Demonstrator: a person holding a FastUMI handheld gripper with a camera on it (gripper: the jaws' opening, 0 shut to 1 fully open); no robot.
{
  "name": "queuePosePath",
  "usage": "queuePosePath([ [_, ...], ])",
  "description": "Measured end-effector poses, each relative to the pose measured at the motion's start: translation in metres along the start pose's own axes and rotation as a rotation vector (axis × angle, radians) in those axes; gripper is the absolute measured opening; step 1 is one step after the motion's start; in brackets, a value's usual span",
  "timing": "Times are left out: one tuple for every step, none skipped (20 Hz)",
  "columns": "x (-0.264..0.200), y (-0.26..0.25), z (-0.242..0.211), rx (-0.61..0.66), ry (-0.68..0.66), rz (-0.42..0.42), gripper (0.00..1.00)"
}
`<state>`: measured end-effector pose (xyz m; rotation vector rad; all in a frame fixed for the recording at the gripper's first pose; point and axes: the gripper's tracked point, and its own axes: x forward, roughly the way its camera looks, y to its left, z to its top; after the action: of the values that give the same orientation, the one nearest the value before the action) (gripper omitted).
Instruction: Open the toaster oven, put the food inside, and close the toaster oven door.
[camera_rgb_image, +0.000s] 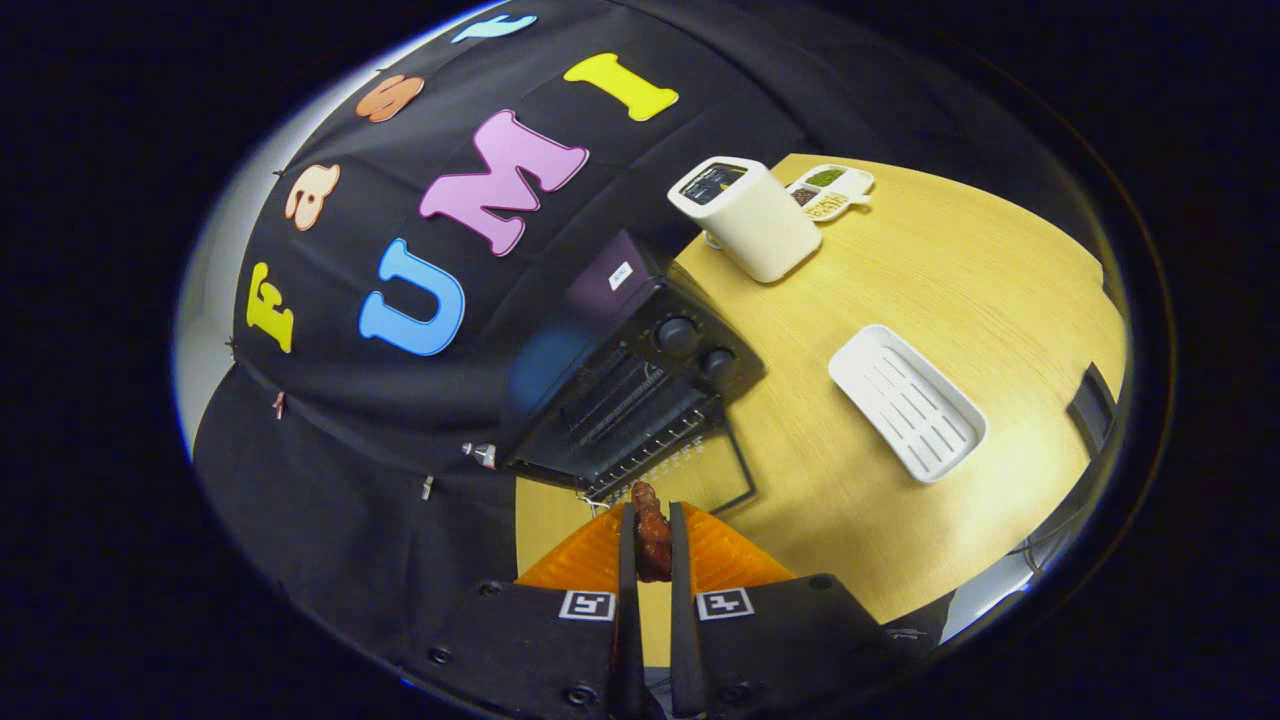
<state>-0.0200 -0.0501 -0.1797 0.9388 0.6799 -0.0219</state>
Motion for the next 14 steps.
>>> queuePosePath([
  [0.008,0.01,0.0,0.008,-0.006,0.017,0.15],
  [0.018,0.019,-0.001,0.02,-0.011,0.035,0.15],
  [0.029,0.025,-0.001,0.031,-0.016,0.045,0.15],
  [0.038,0.03,0.0,0.037,-0.025,0.053,0.15],
  [0.047,0.033,0.002,0.038,-0.044,0.059,0.15],
  [0.056,0.035,0.004,0.043,-0.066,0.064,0.15],
  [0.066,0.037,0.007,0.056,-0.095,0.074,0.15],
  [0.078,0.04,0.01,0.083,-0.124,0.087,0.15],
  [0.091,0.041,0.011,0.122,-0.144,0.1,0.15],
  [0.103,0.041,0.01,0.161,-0.162,0.107,0.15],
  [0.116,0.04,0.011,0.196,-0.179,0.106,0.15],
  [0.128,0.039,0.011,0.216,-0.198,0.101,0.15],
  [0.14,0.037,0.011,0.22,-0.214,0.097,0.15],
  [0.152,0.035,0.011,0.22,-0.226,0.092,0.15],
])
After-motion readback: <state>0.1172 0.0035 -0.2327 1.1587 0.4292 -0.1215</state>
